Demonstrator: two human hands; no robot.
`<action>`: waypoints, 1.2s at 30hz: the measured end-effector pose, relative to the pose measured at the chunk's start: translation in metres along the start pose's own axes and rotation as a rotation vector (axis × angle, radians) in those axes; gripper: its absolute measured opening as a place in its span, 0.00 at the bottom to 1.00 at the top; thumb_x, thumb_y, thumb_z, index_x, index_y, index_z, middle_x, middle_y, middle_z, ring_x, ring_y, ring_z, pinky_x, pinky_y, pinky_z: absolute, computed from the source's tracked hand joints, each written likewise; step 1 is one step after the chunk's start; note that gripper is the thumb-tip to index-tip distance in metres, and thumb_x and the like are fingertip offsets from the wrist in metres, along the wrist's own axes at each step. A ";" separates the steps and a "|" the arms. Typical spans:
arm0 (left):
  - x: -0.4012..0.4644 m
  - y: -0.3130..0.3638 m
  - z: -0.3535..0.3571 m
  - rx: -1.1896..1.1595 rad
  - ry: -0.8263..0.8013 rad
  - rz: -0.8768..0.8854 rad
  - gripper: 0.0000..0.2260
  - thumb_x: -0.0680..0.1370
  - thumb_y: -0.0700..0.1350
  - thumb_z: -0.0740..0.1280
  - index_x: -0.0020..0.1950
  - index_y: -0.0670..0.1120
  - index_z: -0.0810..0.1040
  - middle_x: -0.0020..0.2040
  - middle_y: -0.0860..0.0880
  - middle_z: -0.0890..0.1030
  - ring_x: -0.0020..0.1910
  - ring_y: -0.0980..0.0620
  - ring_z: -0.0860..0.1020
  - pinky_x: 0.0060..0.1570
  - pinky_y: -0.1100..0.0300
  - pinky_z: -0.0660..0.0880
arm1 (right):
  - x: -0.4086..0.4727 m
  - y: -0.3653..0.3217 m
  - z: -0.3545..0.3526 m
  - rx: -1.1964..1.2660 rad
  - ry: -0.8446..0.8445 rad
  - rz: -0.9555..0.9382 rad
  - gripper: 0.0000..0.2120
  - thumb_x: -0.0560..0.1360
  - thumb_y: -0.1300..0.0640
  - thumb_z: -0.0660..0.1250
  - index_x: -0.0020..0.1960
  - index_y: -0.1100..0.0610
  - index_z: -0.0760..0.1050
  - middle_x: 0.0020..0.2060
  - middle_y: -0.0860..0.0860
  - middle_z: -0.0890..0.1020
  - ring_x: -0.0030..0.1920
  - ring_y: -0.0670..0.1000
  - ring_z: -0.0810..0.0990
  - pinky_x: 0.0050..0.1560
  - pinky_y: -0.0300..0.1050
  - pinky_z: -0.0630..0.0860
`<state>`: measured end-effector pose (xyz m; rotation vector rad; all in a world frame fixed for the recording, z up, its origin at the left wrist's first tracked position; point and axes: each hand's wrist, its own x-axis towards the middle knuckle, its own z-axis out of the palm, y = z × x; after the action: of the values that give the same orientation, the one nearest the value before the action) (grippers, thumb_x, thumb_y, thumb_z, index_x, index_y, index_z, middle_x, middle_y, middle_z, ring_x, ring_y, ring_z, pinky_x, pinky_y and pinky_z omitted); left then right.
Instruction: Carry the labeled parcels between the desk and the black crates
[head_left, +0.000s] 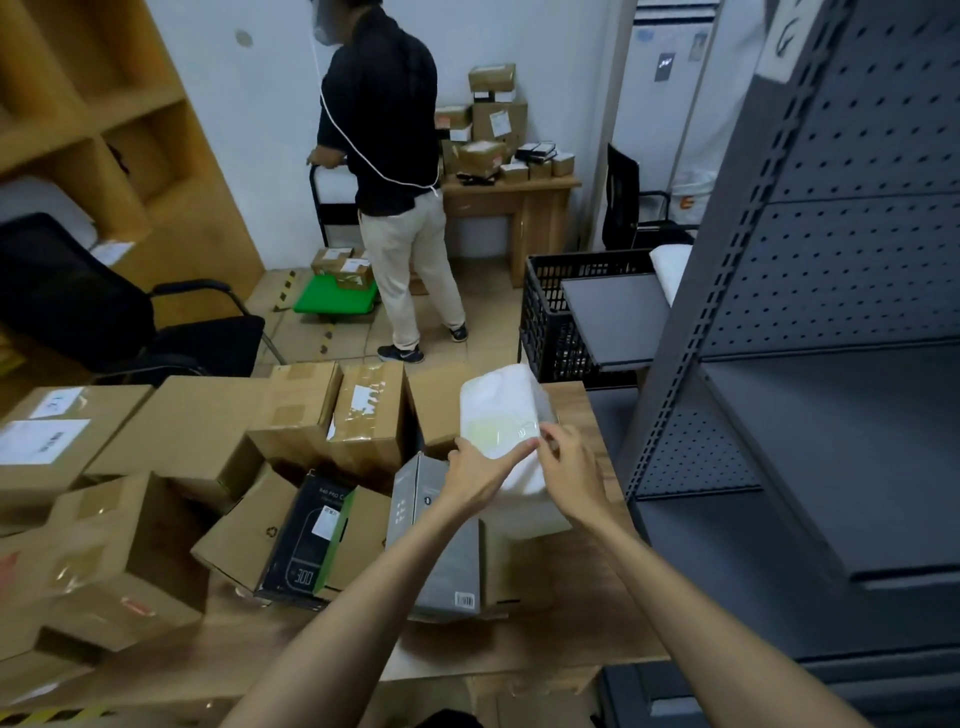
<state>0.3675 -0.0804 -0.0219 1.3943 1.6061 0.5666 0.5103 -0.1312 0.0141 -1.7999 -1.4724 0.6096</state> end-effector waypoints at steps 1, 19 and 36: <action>0.000 0.004 -0.004 -0.036 -0.006 -0.014 0.64 0.53 0.84 0.68 0.79 0.50 0.59 0.72 0.47 0.69 0.66 0.43 0.73 0.65 0.45 0.74 | 0.001 -0.006 0.000 0.035 0.012 -0.018 0.15 0.84 0.57 0.59 0.68 0.56 0.75 0.60 0.50 0.75 0.59 0.48 0.73 0.58 0.45 0.72; -0.030 0.009 -0.067 -0.523 -0.151 0.012 0.27 0.77 0.65 0.64 0.69 0.48 0.75 0.58 0.47 0.83 0.56 0.46 0.81 0.54 0.48 0.80 | 0.025 0.008 -0.045 0.374 -0.064 0.319 0.26 0.80 0.42 0.64 0.71 0.58 0.71 0.66 0.53 0.76 0.61 0.50 0.73 0.60 0.46 0.69; -0.033 0.013 -0.076 -0.451 -0.047 0.216 0.17 0.82 0.48 0.66 0.72 0.57 0.74 0.59 0.59 0.83 0.57 0.60 0.81 0.51 0.63 0.79 | 0.022 0.014 -0.026 0.809 -0.226 0.497 0.21 0.77 0.37 0.64 0.62 0.50 0.78 0.55 0.48 0.84 0.57 0.50 0.79 0.52 0.53 0.76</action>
<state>0.3086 -0.0919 0.0359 1.2298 1.1992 0.9510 0.5430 -0.1173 0.0214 -1.4391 -0.6983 1.4524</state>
